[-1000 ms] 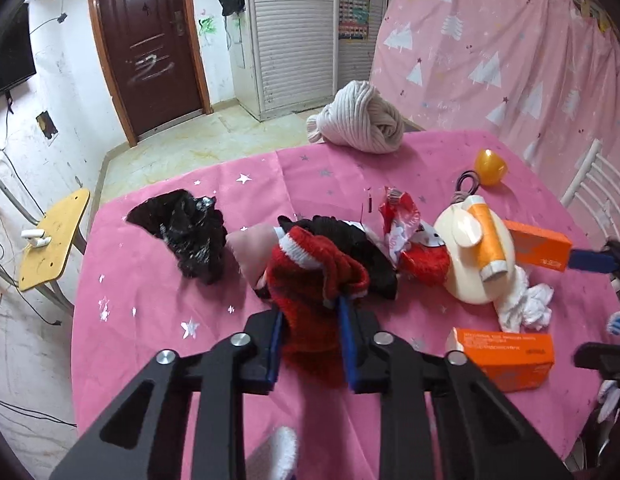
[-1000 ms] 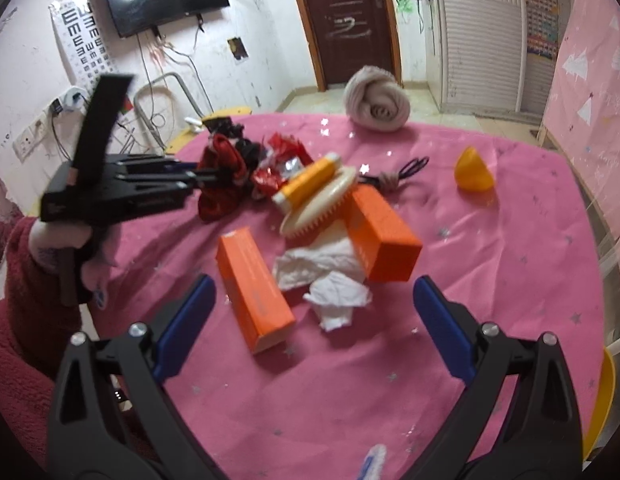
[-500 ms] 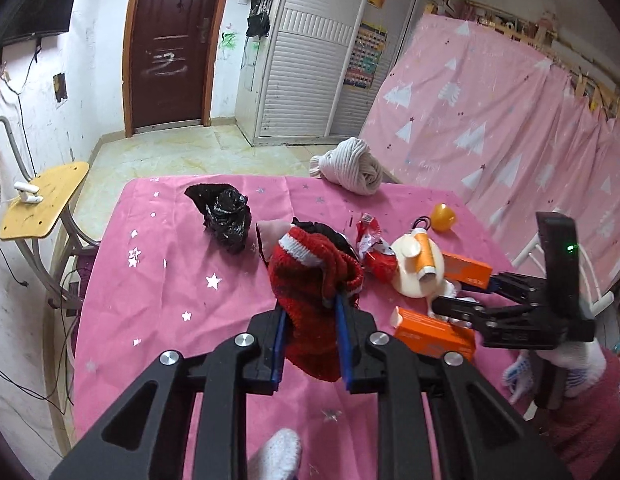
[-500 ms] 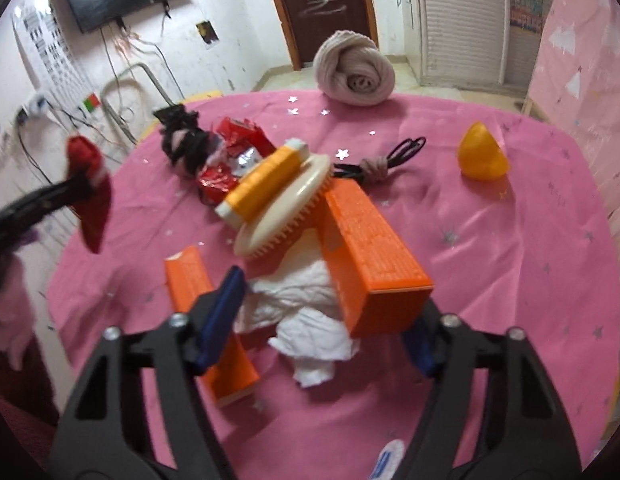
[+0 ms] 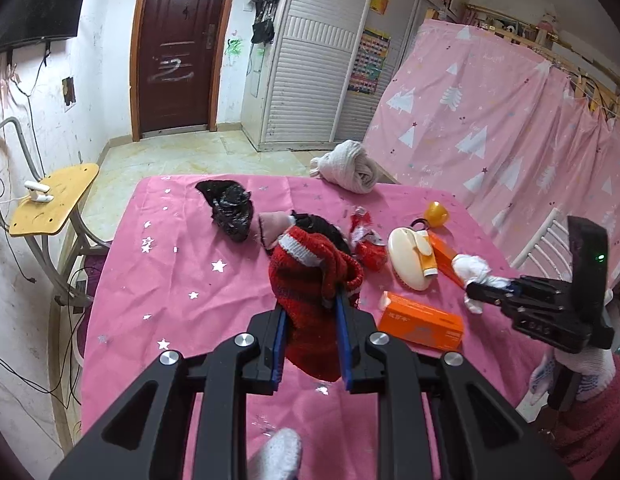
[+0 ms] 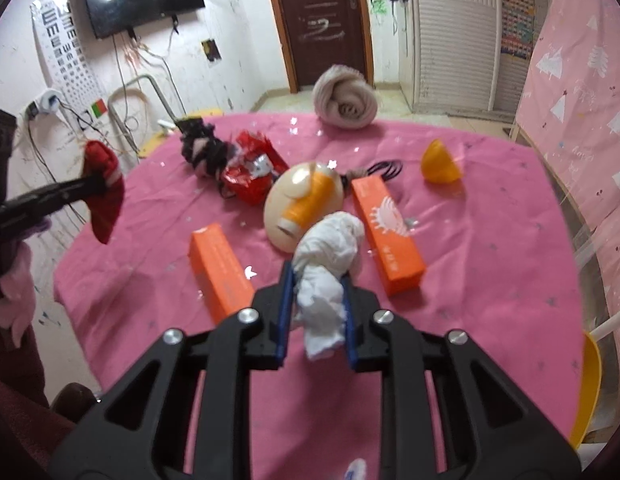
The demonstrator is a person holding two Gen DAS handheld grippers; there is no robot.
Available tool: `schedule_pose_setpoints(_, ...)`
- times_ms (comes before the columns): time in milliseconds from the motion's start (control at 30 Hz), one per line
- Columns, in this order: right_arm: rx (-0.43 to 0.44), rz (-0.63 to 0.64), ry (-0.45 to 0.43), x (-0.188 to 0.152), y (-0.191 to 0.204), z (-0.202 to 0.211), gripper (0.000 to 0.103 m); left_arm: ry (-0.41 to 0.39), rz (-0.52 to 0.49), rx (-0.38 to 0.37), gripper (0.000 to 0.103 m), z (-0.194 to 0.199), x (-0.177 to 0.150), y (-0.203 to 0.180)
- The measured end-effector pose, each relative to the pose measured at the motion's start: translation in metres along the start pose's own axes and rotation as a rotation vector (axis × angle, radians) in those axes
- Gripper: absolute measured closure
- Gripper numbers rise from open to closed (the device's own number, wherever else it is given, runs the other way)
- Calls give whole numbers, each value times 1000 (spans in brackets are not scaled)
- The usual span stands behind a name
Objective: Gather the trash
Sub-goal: 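Carry the sock and tissue to the yellow bin and release both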
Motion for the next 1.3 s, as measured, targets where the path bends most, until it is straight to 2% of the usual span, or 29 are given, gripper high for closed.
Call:
schedule_pose_setpoints(267, -29, -35, -107, -1, -25, 49, 83, -45, -77, -23, 90, 19, 8, -49)
schedule_pose_setpoints(567, -73, -144, -206, -16, -86, 97, 83, -44, -151, -48, 90, 18, 12, -108)
schedule_pose_setpoints(733, -113, -225, -256, -30, -133, 121, 83, -37, -194, -76, 90, 11, 15, -148)
schedule_pose_setpoints(1000, -181, -312, -300, -49, -189, 143, 82, -18, -267, -130, 90, -8, 17, -217)
schedule_pose_setpoints(1300, -225, -415, -315, -72, -239, 149, 82, 9, -344, -200, 90, -30, 16, -296)
Point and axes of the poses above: each gripper's, at about its wrist camera, not at the fingertips, and z roughly against the way its jaws point, y to its left, x to its top, the point moved 8 cm from there along -z, roughly the way its jaws point, and after that the axes turned 2 degrees about -y, right-handed, at the moved point
